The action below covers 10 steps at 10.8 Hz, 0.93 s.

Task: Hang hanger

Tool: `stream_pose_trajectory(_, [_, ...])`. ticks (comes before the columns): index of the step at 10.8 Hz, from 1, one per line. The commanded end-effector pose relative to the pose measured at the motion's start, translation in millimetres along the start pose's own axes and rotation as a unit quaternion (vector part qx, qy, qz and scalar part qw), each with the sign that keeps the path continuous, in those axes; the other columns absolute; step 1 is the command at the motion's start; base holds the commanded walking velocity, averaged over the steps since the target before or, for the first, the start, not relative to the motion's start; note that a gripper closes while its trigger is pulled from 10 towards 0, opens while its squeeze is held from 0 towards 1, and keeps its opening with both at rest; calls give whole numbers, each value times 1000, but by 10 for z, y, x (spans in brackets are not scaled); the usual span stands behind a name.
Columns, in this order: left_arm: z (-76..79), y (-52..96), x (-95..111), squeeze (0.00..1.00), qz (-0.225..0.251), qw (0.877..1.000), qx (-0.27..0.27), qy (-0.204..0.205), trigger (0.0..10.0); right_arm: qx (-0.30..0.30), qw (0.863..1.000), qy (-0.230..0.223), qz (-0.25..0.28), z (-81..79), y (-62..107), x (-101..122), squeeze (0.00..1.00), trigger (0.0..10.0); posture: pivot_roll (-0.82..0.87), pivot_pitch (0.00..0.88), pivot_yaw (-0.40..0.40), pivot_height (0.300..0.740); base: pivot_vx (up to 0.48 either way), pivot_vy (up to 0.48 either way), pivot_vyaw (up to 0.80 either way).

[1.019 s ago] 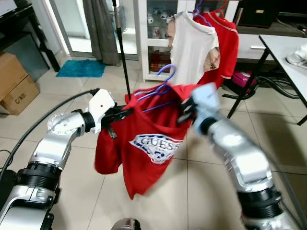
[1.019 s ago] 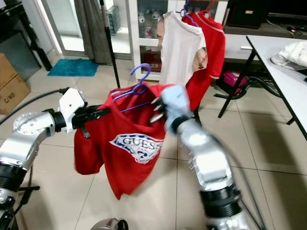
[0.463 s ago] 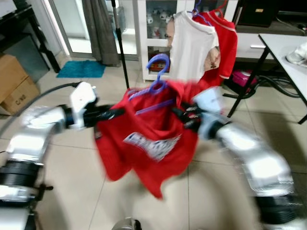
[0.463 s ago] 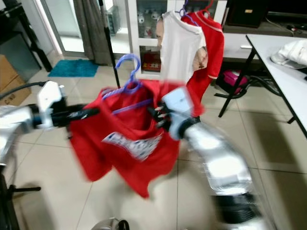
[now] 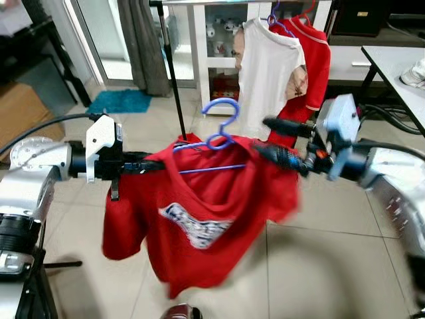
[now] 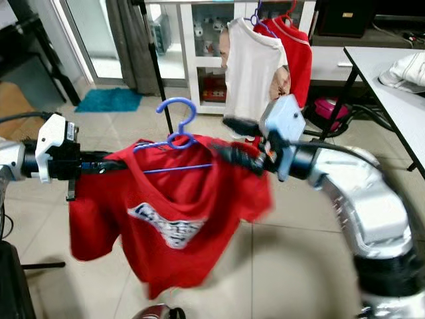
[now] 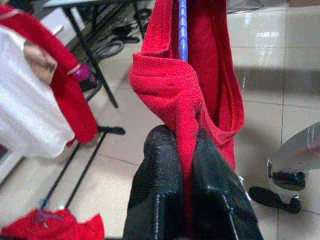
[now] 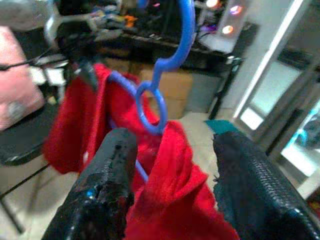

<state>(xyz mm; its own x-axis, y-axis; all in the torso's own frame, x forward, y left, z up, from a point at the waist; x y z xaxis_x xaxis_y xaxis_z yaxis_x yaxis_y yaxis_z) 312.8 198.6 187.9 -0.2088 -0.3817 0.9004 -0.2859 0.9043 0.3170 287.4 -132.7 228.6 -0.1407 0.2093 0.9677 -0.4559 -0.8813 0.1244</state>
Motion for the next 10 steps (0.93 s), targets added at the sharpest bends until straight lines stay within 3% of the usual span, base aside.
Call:
stream_pose_trajectory(1, [-11,-25,135,0,19,999,-13,-32,0,31,999,10,1,-15,-29,22,0,10000,-58,0,120,740,0,0,0])
stream_pose_trajectory(4, [50,-101,194,0,37,998,-29,-50,0,60,998,18,-10,54,-201,-17,0,10000,-51,0,109,740,0,0,0])
stream_pose_trajectory(6, [76,-122,199,0,41,997,-31,-52,0,90,996,16,-4,2,-294,-9,0,10000,-49,0,101,740,0,0,0])
stream_pose_trajectory(7, [88,-124,184,0,42,997,-29,-51,0,118,993,6,0,-54,-320,-3,0,3059,-50,0,94,740,0,0,0])
stream_pose_trajectory(8, [83,-117,168,0,41,998,-23,-48,0,134,991,2,1,-83,-320,1,0,0,-51,0,90,740,0,0,0])
stream_pose_trajectory(10, [51,-76,103,0,34,999,-3,-38,0,162,987,-9,2,-127,-307,8,0,0,-58,0,86,740,0,0,0])
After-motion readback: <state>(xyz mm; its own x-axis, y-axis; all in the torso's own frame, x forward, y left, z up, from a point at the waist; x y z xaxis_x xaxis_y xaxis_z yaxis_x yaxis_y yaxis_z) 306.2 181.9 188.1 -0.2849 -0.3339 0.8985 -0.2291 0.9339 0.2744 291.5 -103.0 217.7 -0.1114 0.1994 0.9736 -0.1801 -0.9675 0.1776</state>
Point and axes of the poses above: a point about 5 cm out from each wrist's last joint towards the gripper, its own y axis pointing back from the gripper into the wrist, its own x axis along the axis of the wrist's last joint, z = x × y, the point moved 3 cm from there along -y, pointing out of the wrist towards the gripper, and after that the axes turned 3 degrees about -y, right-handed, at the moved point
